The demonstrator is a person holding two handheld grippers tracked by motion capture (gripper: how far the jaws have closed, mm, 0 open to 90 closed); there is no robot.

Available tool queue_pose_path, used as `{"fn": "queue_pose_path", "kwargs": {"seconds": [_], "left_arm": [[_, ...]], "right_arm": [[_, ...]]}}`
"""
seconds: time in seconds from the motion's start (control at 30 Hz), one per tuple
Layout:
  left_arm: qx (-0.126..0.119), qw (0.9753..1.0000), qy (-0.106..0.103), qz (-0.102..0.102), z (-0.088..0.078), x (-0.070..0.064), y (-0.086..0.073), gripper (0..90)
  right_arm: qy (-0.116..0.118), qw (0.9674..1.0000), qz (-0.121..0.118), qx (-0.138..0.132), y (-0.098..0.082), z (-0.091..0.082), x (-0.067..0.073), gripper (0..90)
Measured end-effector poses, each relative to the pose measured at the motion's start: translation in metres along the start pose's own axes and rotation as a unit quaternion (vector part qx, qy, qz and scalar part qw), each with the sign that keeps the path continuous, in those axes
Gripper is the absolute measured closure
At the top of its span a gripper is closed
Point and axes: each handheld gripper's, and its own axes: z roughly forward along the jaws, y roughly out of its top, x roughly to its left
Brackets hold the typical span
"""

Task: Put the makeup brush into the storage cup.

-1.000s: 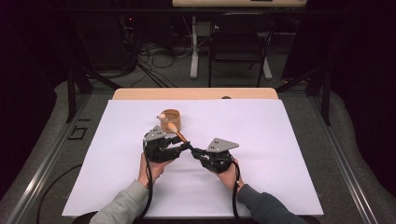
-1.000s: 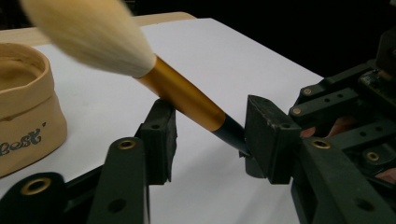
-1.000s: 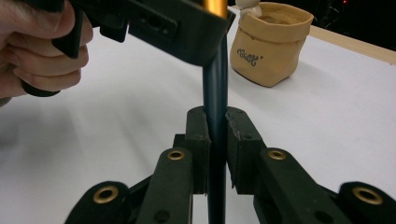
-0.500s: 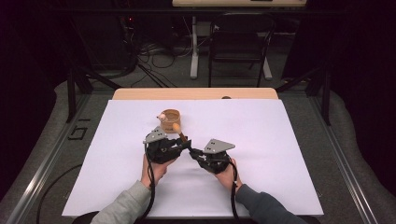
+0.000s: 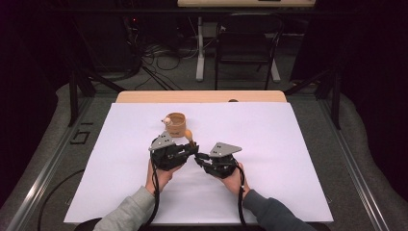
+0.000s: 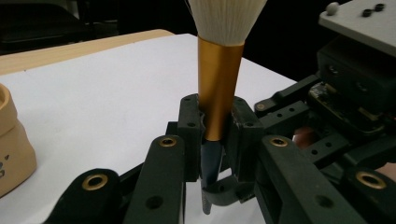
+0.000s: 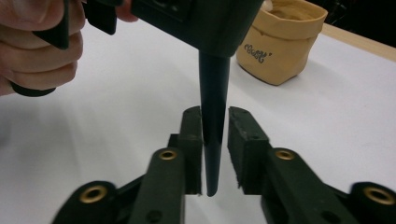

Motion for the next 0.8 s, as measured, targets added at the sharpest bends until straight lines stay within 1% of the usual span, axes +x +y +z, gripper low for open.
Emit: {"fn": "queue_pose_path", "kwargs": {"seconds": [0.03, 0.17, 0.2, 0.23, 0.27, 0.3, 0.37, 0.4, 0.47, 0.53, 0.57, 0.6, 0.7, 0.73, 0.8], "left_arm": [[0.000, 1.0000, 0.008, 0.004, 0.000, -0.001, 0.000, 78.1], [0.001, 0.9999, 0.013, 0.011, -0.002, -0.001, 0.001, 78.1], [0.002, 0.9998, 0.013, 0.013, -0.002, -0.001, 0.002, 78.1], [0.001, 0.9998, 0.012, 0.015, -0.003, 0.000, 0.002, 78.1], [0.001, 0.9997, 0.019, 0.019, -0.004, -0.001, 0.002, 78.1], [0.001, 0.9995, 0.023, 0.022, -0.005, 0.000, 0.003, 78.1], [0.002, 0.9993, 0.026, 0.025, -0.005, 0.000, 0.003, 78.1], [0.003, 0.9993, 0.027, 0.027, -0.005, 0.001, 0.003, 78.1], [0.005, 0.9990, 0.032, 0.031, -0.006, 0.001, 0.004, 78.1], [0.005, 0.9988, 0.036, 0.034, -0.007, 0.002, 0.004, 78.1], [0.005, 0.9989, 0.030, 0.036, -0.007, 0.003, 0.004, 78.1], [0.003, 0.9985, 0.040, 0.037, -0.007, 0.002, 0.004, 78.1], [0.008, 0.9980, 0.045, 0.044, -0.009, 0.003, 0.005, 78.1], [0.008, 0.9979, 0.046, 0.045, -0.009, 0.003, 0.005, 78.1], [0.010, 0.9976, 0.049, 0.048, -0.009, 0.004, 0.005, 78.1]], "right_arm": [[0.000, 1.0000, 0.001, 0.002, 0.000, 0.000, -0.001, 70.8], [0.006, 0.9999, 0.004, 0.008, 0.001, -0.002, -0.003, 61.3], [0.006, 0.9999, 0.004, 0.008, 0.001, -0.002, -0.003, 61.3], [0.006, 0.9999, 0.003, 0.007, 0.001, -0.003, -0.003, 57.1], [0.007, 0.9999, 0.009, 0.012, 0.003, -0.004, -0.003, 51.0], [0.008, 0.9999, 0.009, 0.011, 0.003, -0.005, -0.004, 48.8], [0.008, 0.9998, 0.013, 0.014, 0.004, -0.007, -0.005, 41.0], [0.008, 0.9998, 0.014, 0.014, 0.004, -0.008, -0.005, 40.0], [0.007, 0.9997, 0.016, 0.016, 0.005, -0.010, -0.006, 33.1], [0.007, 0.9997, 0.018, 0.017, 0.006, -0.012, -0.008, 29.6], [0.007, 0.9996, 0.020, 0.018, 0.006, -0.013, -0.008, 27.3], [0.008, 0.9996, 0.020, 0.019, 0.007, -0.014, -0.009, 25.2], [0.005, 0.9994, 0.022, 0.025, 0.007, -0.017, -0.011, 19.7], [0.006, 0.9995, 0.023, 0.022, 0.007, -0.018, -0.011, 17.8], [0.007, 0.9992, 0.022, 0.032, 0.008, -0.020, -0.012, 15.4]]}}
